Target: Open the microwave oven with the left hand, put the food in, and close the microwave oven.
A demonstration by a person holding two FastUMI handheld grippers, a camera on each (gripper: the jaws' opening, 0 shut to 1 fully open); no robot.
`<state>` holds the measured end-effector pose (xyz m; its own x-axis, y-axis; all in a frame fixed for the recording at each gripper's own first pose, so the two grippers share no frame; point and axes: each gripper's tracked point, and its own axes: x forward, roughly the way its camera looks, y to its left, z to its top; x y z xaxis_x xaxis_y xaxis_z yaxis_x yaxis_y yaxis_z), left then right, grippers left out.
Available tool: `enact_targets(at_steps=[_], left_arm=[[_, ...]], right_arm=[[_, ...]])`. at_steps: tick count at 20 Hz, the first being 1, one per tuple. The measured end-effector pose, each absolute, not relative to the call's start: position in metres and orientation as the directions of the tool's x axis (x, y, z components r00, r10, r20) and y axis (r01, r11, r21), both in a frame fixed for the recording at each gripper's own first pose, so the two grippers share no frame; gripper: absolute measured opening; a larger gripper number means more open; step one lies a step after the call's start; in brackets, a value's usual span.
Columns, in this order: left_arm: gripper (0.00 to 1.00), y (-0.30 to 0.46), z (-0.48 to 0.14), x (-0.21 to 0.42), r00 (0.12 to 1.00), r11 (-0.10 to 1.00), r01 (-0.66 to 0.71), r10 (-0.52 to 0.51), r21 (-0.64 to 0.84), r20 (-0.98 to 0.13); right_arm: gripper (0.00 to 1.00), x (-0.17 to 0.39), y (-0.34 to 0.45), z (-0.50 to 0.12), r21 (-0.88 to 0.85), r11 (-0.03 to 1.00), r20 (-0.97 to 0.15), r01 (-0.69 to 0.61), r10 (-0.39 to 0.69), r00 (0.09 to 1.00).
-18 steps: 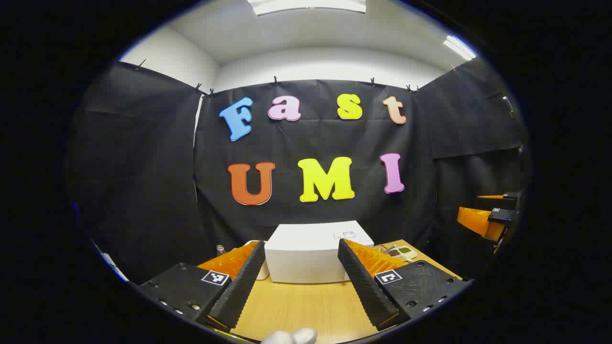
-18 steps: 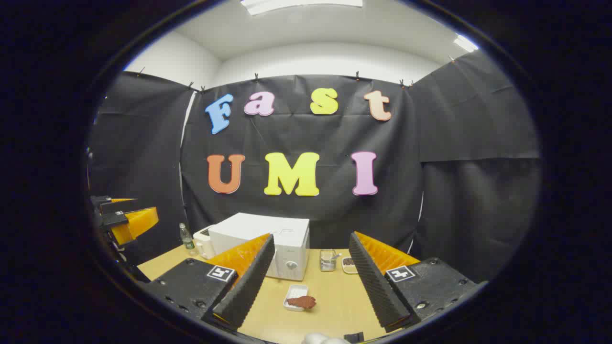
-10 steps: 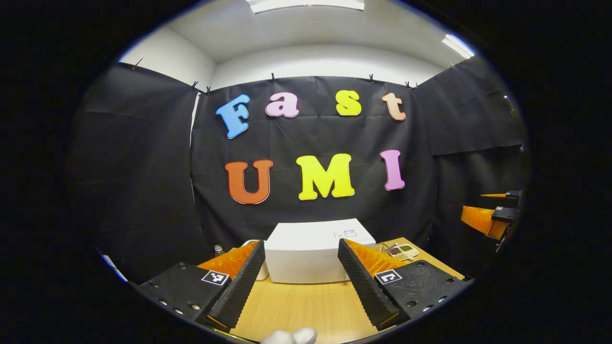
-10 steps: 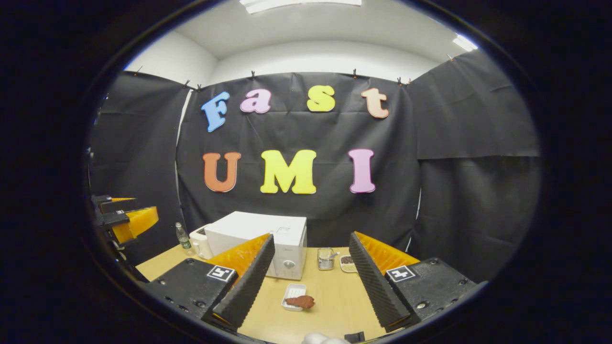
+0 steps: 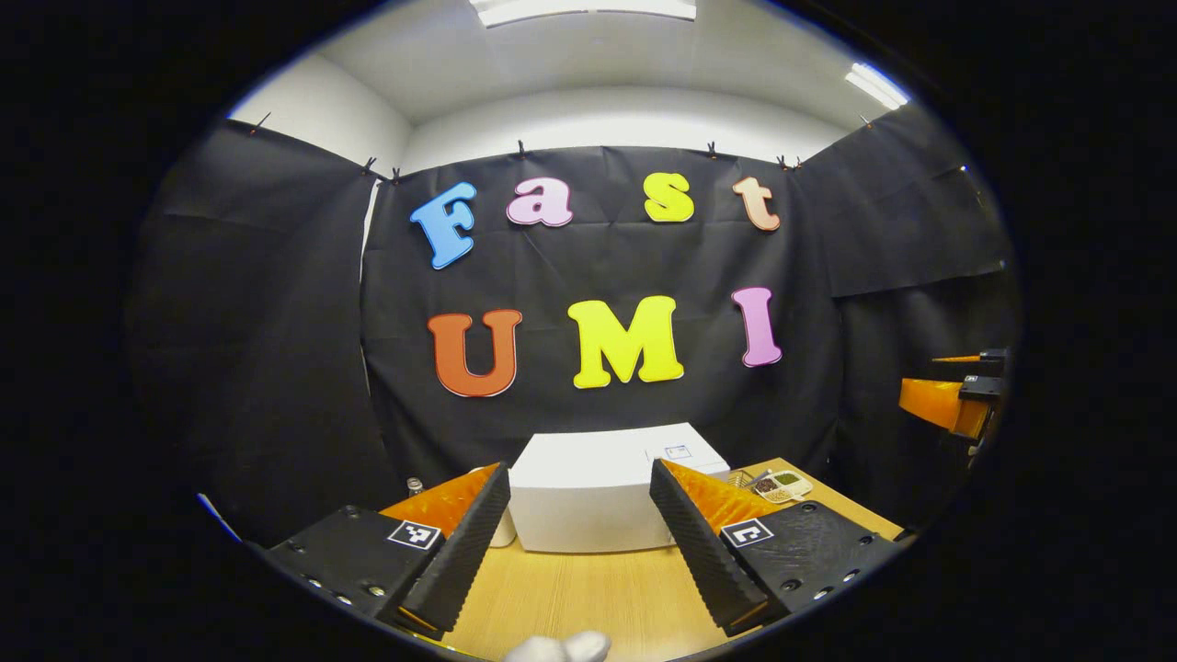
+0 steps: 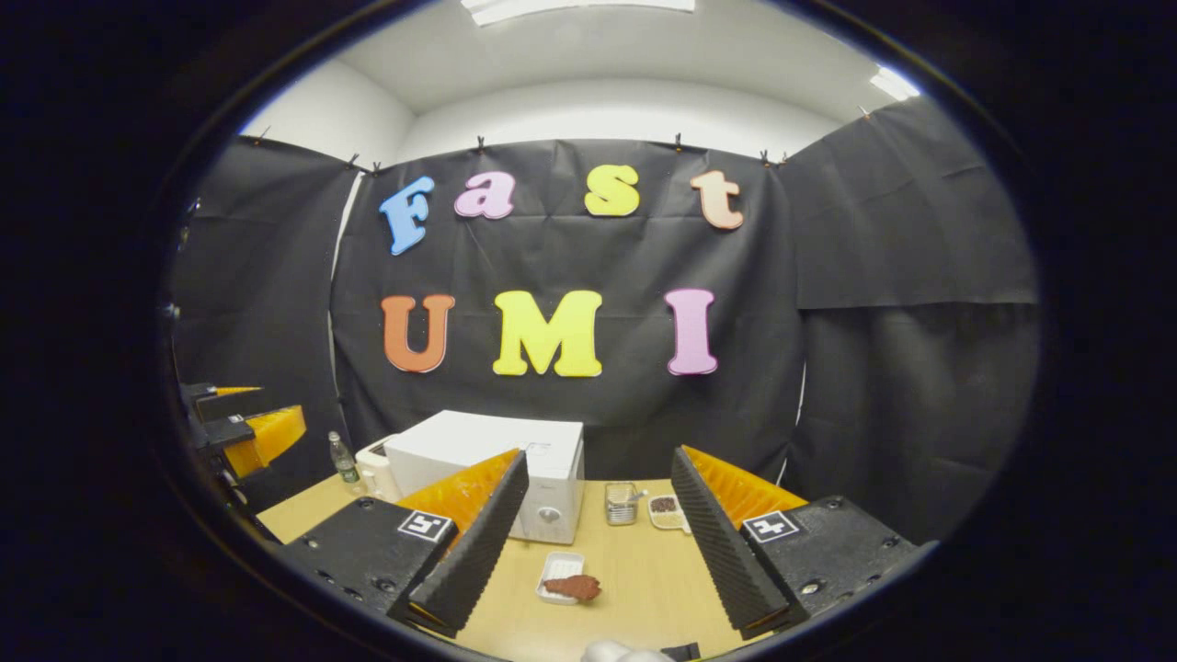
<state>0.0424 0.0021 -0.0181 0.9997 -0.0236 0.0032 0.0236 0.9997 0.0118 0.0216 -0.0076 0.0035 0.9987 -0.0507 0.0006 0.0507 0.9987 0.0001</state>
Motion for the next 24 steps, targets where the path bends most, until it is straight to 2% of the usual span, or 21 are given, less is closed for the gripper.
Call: enact_targets(at_steps=[5, 11, 12, 13, 16, 17, 18, 24], left_arm=[[0.95, -0.027, -0.067, 0.083, 0.997, 0.997, 0.073, -0.073, 0.029, 0.000], [0.95, -0.093, -0.161, 0.147, 0.986, 0.991, 0.131, -0.132, -0.022, -0.097], [0.95, -0.103, -0.174, 0.157, 0.985, 0.991, 0.134, -0.137, -0.031, -0.106], [0.95, -0.113, -0.186, 0.170, 0.984, 0.990, 0.137, -0.140, -0.034, -0.109], [0.95, -0.137, -0.213, 0.210, 0.982, 0.989, 0.144, -0.148, -0.041, -0.116], [0.95, -0.142, -0.222, 0.225, 0.982, 0.989, 0.139, -0.143, -0.044, -0.121], [0.95, -0.147, -0.230, 0.239, 0.982, 0.989, 0.139, -0.144, -0.053, -0.122], [0.95, -0.158, -0.256, 0.294, 0.985, 0.993, 0.116, -0.120, -0.034, -0.127]], right_arm=[[1.00, 0.021, -0.027, 0.021, 0.008, 0.996, 0.020, 0.089, -0.089, 0.996], [1.00, 0.031, -0.065, 0.030, -0.010, 0.994, -0.001, 0.107, -0.107, 0.994], [0.93, 0.032, -0.071, 0.027, -0.025, 0.993, -0.012, 0.114, -0.114, 0.993], [1.00, 0.033, -0.079, 0.026, -0.042, 0.992, -0.016, 0.123, -0.123, 0.992], [1.00, 0.034, -0.097, 0.024, -0.088, 0.985, -0.028, 0.151, -0.154, 0.988], [0.94, 0.034, -0.101, 0.021, -0.093, 0.983, -0.036, 0.158, -0.162, 0.986], [1.00, 0.035, -0.105, 0.018, -0.096, 0.982, -0.045, 0.161, -0.166, 0.985], [1.00, 0.044, -0.128, -0.002, -0.107, 0.975, -0.107, 0.197, -0.208, 0.972]])
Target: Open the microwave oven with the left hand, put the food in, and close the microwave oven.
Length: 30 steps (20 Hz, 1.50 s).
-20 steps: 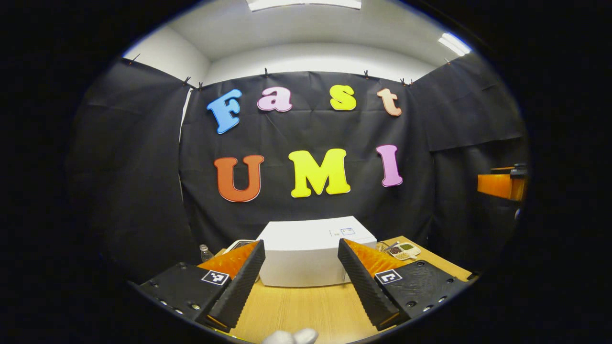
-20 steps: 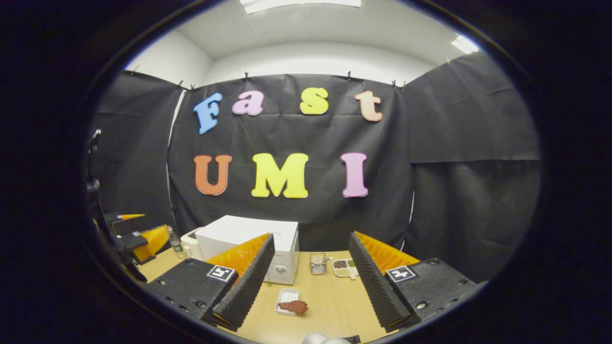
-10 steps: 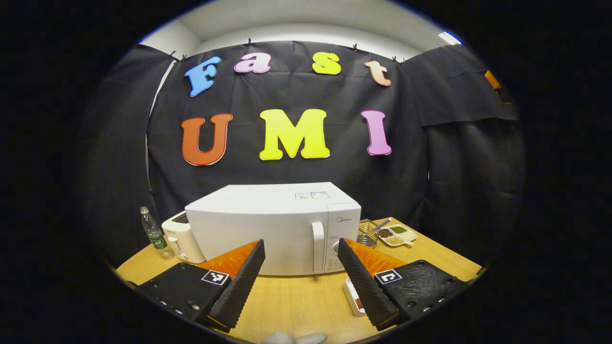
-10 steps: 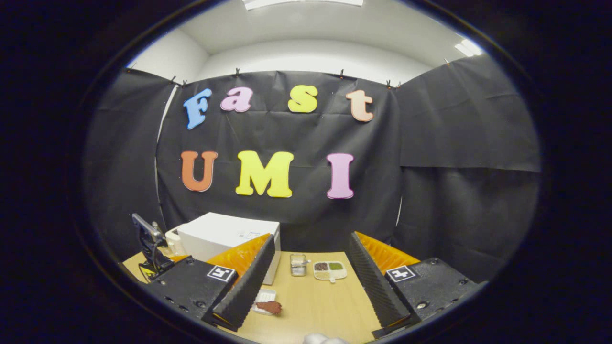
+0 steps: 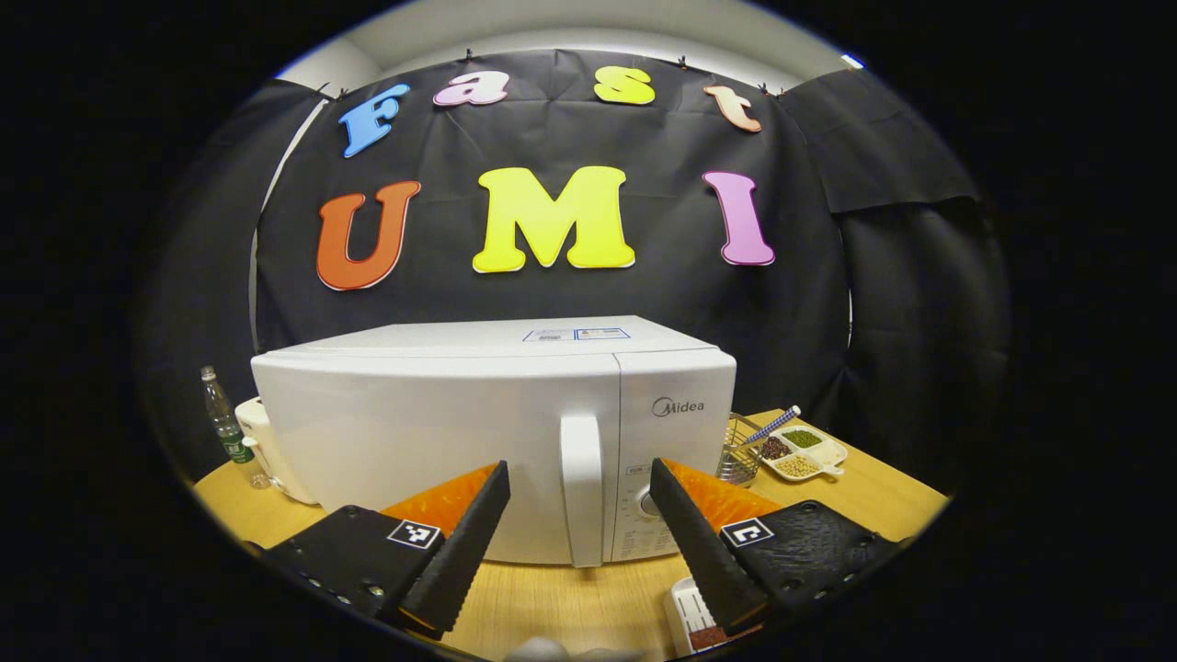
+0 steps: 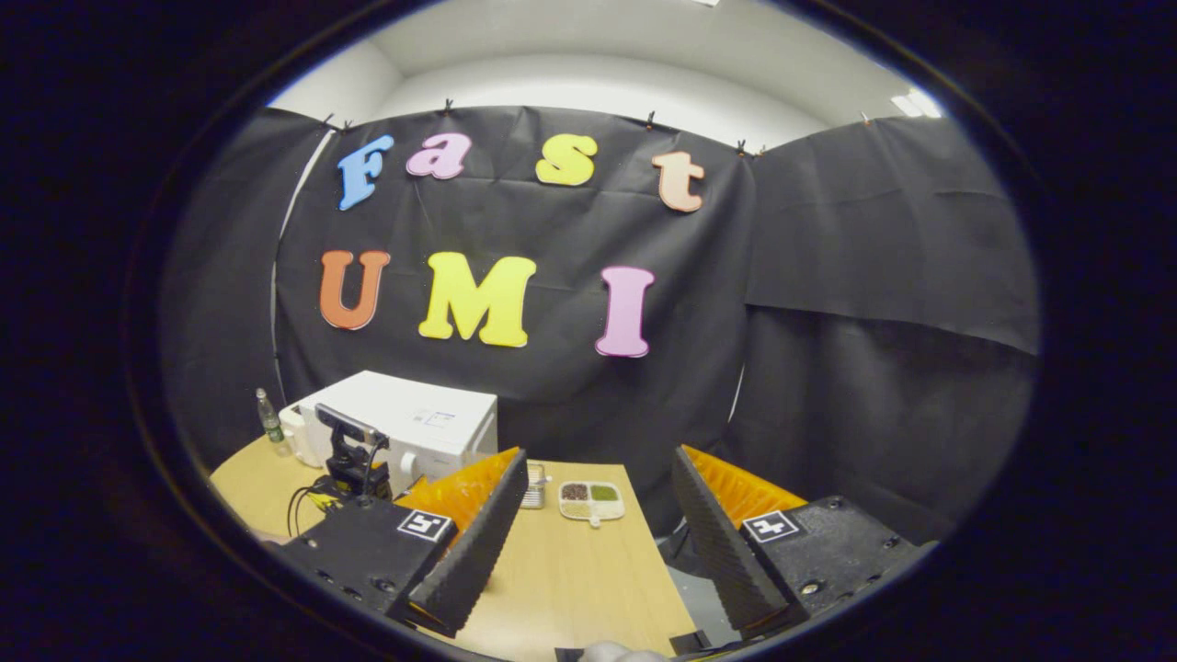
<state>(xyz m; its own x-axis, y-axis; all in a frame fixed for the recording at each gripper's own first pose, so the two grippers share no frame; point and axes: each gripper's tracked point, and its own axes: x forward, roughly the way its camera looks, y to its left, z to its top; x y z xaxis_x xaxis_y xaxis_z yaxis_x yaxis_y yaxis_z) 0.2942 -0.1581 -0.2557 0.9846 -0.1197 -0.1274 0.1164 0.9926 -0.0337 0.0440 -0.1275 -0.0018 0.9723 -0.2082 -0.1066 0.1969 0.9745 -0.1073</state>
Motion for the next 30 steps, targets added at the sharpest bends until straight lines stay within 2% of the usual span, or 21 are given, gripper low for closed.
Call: enact_targets(at_steps=[1, 2, 3, 6, 7, 8, 9, 10, 11, 12, 13, 14, 15, 21, 24, 30], left_arm=[[0.95, -0.157, -0.258, 0.296, 0.985, 0.993, 0.110, -0.114, -0.040, -0.132], [1.00, -0.156, -0.258, 0.298, 0.985, 0.993, 0.104, -0.110, -0.051, -0.130], [0.75, -0.156, -0.258, 0.300, 0.987, 0.994, 0.097, -0.103, -0.048, -0.127], [0.75, -0.156, -0.264, 0.305, 0.983, 0.993, 0.110, -0.116, -0.052, -0.140], [0.54, -0.157, -0.268, 0.307, 0.981, 0.992, 0.114, -0.122, -0.060, -0.151], [0.43, -0.161, -0.274, 0.308, 0.977, 0.989, 0.130, -0.140, -0.068, -0.163], [0.33, -0.167, -0.278, 0.306, 0.973, 0.988, 0.137, -0.148, -0.073, -0.177], [0.27, -0.164, -0.275, 0.302, 0.976, 0.990, 0.132, -0.138, -0.046, -0.171], [0.27, -0.162, -0.272, 0.306, 0.979, 0.992, 0.125, -0.128, -0.032, -0.156], [0.22, -0.162, -0.273, 0.307, 0.979, 0.992, 0.118, -0.122, -0.032, -0.161], [0.22, -0.162, -0.274, 0.307, 0.980, 0.992, 0.116, -0.123, -0.050, -0.156], [0.17, -0.162, -0.274, 0.307, 0.980, 0.991, 0.116, -0.125, -0.062, -0.155], [0.12, -0.163, -0.274, 0.306, 0.977, 0.990, 0.125, -0.134, -0.064, -0.165], [0.08, -0.160, -0.275, 0.300, 0.973, 0.989, 0.127, -0.139, -0.076, -0.185], [0.07, -0.153, -0.273, 0.275, 0.975, 0.988, 0.152, -0.156, -0.037, -0.157], [0.07, -0.128, -0.276, 0.217, 0.966, 0.984, 0.174, -0.180, -0.045, -0.187]], right_arm=[[1.00, 0.045, -0.129, -0.004, -0.106, 0.974, -0.114, 0.200, -0.211, 0.971], [1.00, 0.046, -0.131, -0.006, -0.105, 0.974, -0.116, 0.200, -0.211, 0.970], [1.00, 0.048, -0.131, -0.006, -0.098, 0.975, -0.114, 0.202, -0.212, 0.970], [1.00, 0.051, -0.132, -0.013, -0.088, 0.977, -0.129, 0.195, -0.205, 0.970], [0.94, 0.052, -0.133, -0.013, -0.091, 0.977, -0.135, 0.191, -0.203, 0.970], [0.94, 0.052, -0.133, -0.014, -0.093, 0.977, -0.136, 0.191, -0.202, 0.970], [1.00, 0.052, -0.134, -0.013, -0.093, 0.977, -0.136, 0.190, -0.202, 0.970], [1.00, 0.052, -0.132, -0.014, -0.092, 0.978, -0.138, 0.185, -0.197, 0.971], [1.00, 0.052, -0.132, -0.014, -0.092, 0.979, -0.138, 0.183, -0.194, 0.971], [0.94, 0.052, -0.132, -0.013, -0.093, 0.979, -0.136, 0.181, -0.193, 0.972], [0.94, 0.051, -0.130, -0.013, -0.092, 0.980, -0.137, 0.175, -0.186, 0.973], [1.00, 0.050, -0.129, -0.015, -0.093, 0.981, -0.139, 0.170, -0.182, 0.973], [1.00, 0.048, -0.128, -0.014, -0.093, 0.982, -0.140, 0.167, -0.179, 0.974], [1.00, 0.040, -0.123, -0.014, -0.091, 0.983, -0.139, 0.157, -0.169, 0.976], [1.00, 0.036, -0.122, -0.012, -0.105, 0.982, -0.131, 0.157, -0.170, 0.977], [1.00, 0.038, -0.088, -0.025, -0.095, 0.992, -0.159, 0.079, -0.093, 0.983]])
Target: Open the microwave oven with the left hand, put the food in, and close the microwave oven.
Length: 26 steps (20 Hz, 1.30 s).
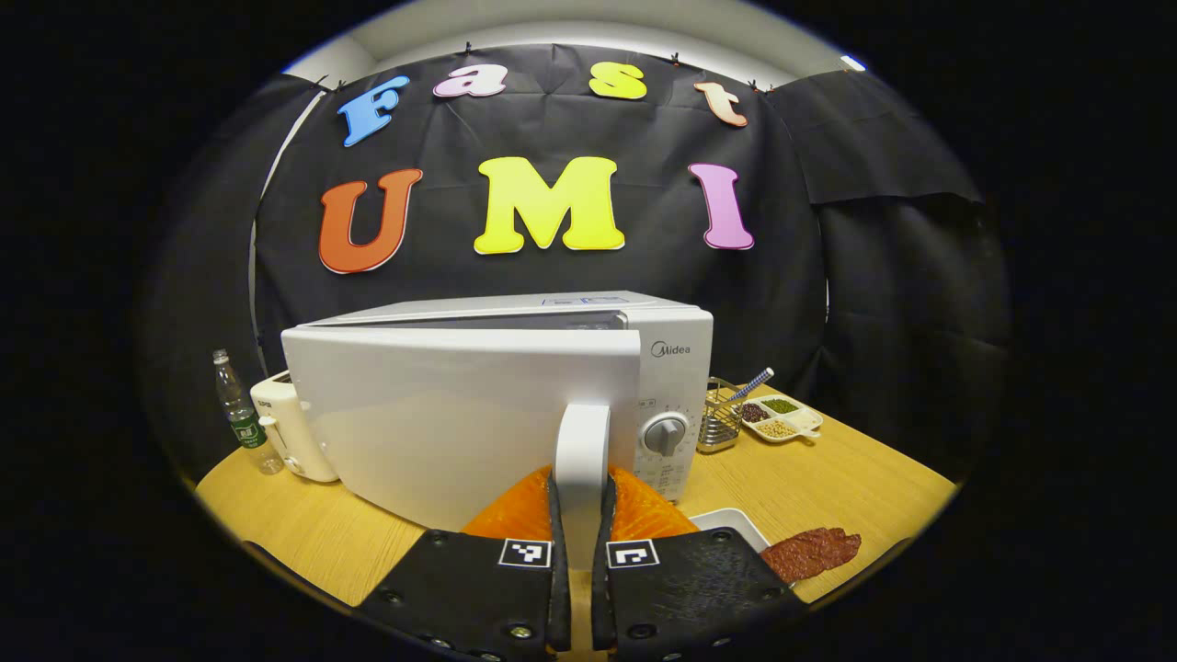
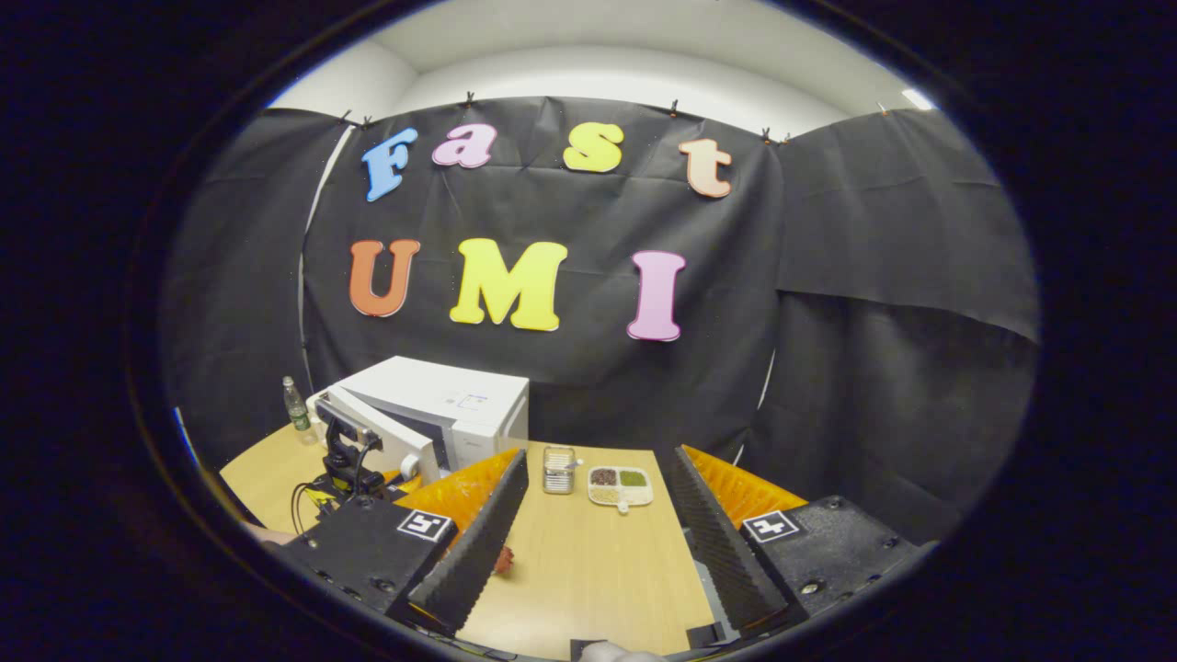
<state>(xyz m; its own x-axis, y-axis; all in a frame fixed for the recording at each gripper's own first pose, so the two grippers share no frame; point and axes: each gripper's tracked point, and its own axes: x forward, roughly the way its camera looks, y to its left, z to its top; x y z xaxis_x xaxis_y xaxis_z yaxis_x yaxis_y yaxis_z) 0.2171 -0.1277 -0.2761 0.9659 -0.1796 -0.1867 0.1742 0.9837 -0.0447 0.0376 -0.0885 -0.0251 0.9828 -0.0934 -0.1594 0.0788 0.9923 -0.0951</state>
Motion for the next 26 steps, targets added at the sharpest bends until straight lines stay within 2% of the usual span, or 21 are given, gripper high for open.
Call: enact_targets(at_steps=[1, 2, 3, 4, 7, 9, 10, 11, 12, 15, 16, 19, 20, 21, 22, 26], left_arm=[[0.08, -0.124, -0.277, 0.210, 0.964, 0.983, 0.179, -0.184, -0.043, -0.190], [0.08, -0.118, -0.277, 0.202, 0.963, 0.983, 0.177, -0.183, -0.044, -0.197], [0.10, -0.111, -0.278, 0.193, 0.963, 0.984, 0.172, -0.177, -0.044, -0.204], [0.12, -0.107, -0.278, 0.185, 0.962, 0.985, 0.165, -0.170, -0.043, -0.213], [0.20, -0.084, -0.281, 0.167, 0.966, 0.993, 0.115, -0.112, -0.003, -0.232], [0.38, -0.066, -0.274, 0.162, 0.976, 0.996, 0.083, -0.081, 0.005, -0.203], [0.84, -0.058, -0.269, 0.160, 0.978, 0.997, 0.073, -0.069, 0.011, -0.194], [0.75, -0.055, -0.268, 0.157, 0.978, 0.996, 0.087, -0.084, 0.008, -0.193], [0.96, -0.053, -0.271, 0.157, 0.974, 0.995, 0.094, -0.090, 0.011, -0.208], [0.97, -0.043, -0.265, 0.145, 0.977, 0.995, 0.088, -0.076, 0.051, -0.199], [0.96, -0.039, -0.266, 0.141, 0.978, 0.995, 0.084, -0.072, 0.049, -0.198], [0.96, -0.027, -0.267, 0.127, 0.976, 0.996, 0.075, -0.066, 0.037, -0.207], [0.96, -0.021, -0.266, 0.121, 0.976, 0.997, 0.073, -0.063, 0.041, -0.211], [0.96, -0.014, -0.266, 0.115, 0.976, 0.997, 0.068, -0.057, 0.047, -0.212], [0.96, -0.008, -0.267, 0.110, 0.975, 0.997, 0.063, -0.051, 0.051, -0.215], [0.96, 0.021, -0.269, 0.089, 0.974, 0.998, 0.042, -0.029, 0.053, -0.226]], right_arm=[[1.00, 0.038, -0.082, -0.027, -0.092, 0.994, -0.162, 0.062, -0.076, 0.984], [0.94, 0.038, -0.076, -0.028, -0.088, 0.995, -0.163, 0.052, -0.066, 0.984], [1.00, 0.037, -0.070, -0.029, -0.080, 0.996, -0.166, 0.040, -0.053, 0.985], [0.94, 0.037, -0.064, -0.032, -0.071, 0.997, -0.170, 0.028, -0.040, 0.985], [0.94, 0.032, -0.047, -0.034, -0.050, 0.999, -0.171, -0.002, -0.006, 0.985], [0.94, 0.027, -0.043, -0.036, -0.051, 0.999, -0.168, -0.007, -0.001, 0.986], [0.94, 0.025, -0.041, -0.037, -0.047, 0.999, -0.166, -0.011, 0.003, 0.986], [1.00, 0.023, -0.037, -0.038, -0.046, 0.999, -0.167, -0.015, 0.007, 0.986], [1.00, 0.022, -0.035, -0.038, -0.042, 0.999, -0.165, -0.016, 0.009, 0.986], [1.00, 0.019, -0.027, -0.043, -0.038, 0.999, -0.173, -0.027, 0.020, 0.985], [0.94, 0.018, -0.024, -0.044, -0.036, 0.999, -0.176, -0.031, 0.024, 0.984], [0.94, 0.015, -0.014, -0.047, -0.025, 0.999, -0.176, -0.042, 0.037, 0.984], [1.00, 0.015, -0.011, -0.048, -0.027, 0.999, -0.177, -0.045, 0.039, 0.983], [1.00, 0.013, -0.007, -0.048, -0.029, 0.998, -0.176, -0.052, 0.046, 0.983], [0.94, 0.012, -0.003, -0.051, -0.032, 0.998, -0.178, -0.055, 0.048, 0.983], [0.94, 0.003, 0.015, -0.063, -0.034, 0.997, -0.191, -0.070, 0.062, 0.980]])
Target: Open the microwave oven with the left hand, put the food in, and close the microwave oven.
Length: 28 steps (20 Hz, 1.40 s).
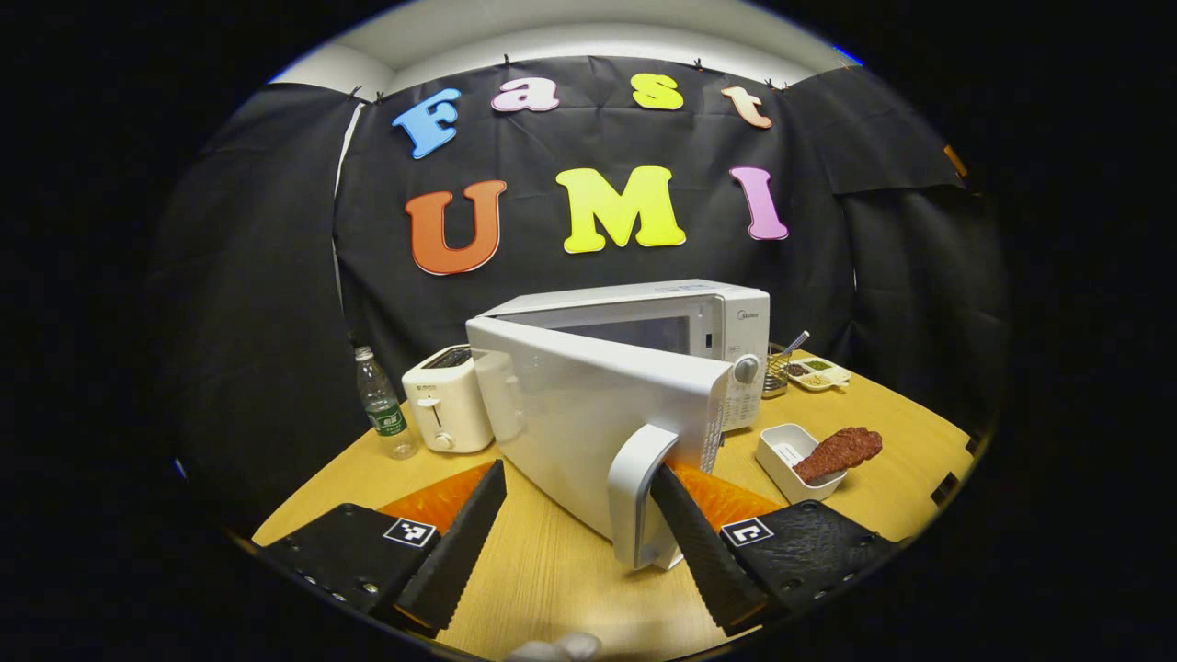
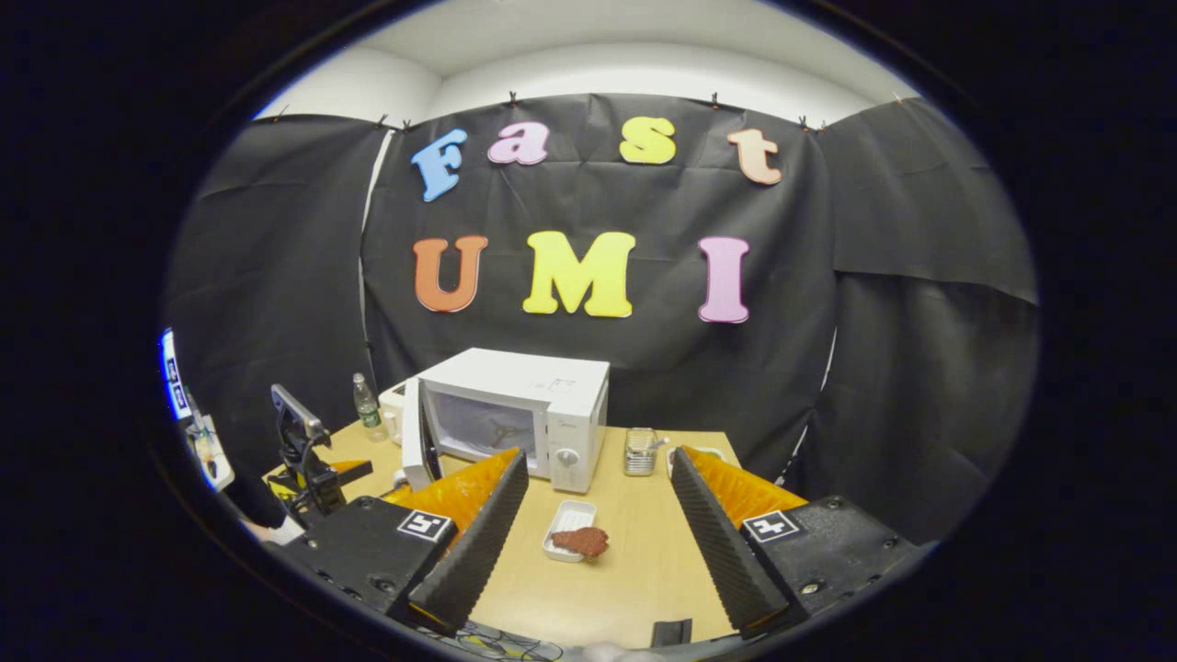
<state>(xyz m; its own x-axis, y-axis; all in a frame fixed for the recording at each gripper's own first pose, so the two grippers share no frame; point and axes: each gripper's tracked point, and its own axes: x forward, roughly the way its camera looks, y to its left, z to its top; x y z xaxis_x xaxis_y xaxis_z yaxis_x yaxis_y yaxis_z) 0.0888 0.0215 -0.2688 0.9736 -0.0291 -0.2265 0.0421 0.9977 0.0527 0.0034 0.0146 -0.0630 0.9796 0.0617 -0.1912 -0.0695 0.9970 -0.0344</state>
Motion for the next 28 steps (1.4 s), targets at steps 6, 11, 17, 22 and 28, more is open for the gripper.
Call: enact_targets(at_steps=[6, 11, 17, 22, 28], left_arm=[[0.96, 0.082, -0.272, 0.056, 0.969, 0.998, -0.005, 0.022, 0.069, -0.245], [0.96, 0.147, -0.276, 0.035, 0.961, 0.994, -0.055, 0.077, 0.090, -0.266], [0.93, 0.190, -0.258, 0.011, 0.960, 0.990, -0.112, 0.132, 0.090, -0.247], [0.96, 0.170, -0.236, -0.014, 0.964, 0.993, -0.107, 0.114, 0.040, -0.239], [0.96, 0.125, -0.192, -0.018, 0.972, 0.994, -0.106, 0.103, -0.006, -0.213]], right_arm=[[1.00, -0.020, 0.045, -0.087, -0.010, 0.998, -0.214, -0.066, 0.062, 0.975], [1.00, -0.036, 0.062, -0.110, 0.019, 0.999, -0.236, -0.042, 0.046, 0.971], [1.00, -0.029, 0.061, -0.137, 0.033, 0.999, -0.271, -0.033, 0.041, 0.962], [1.00, 0.011, 0.041, -0.183, 0.074, 0.996, -0.341, -0.040, 0.063, 0.938], [1.00, 0.078, 0.007, -0.274, 0.136, 0.989, -0.484, -0.050, 0.110, 0.868]])
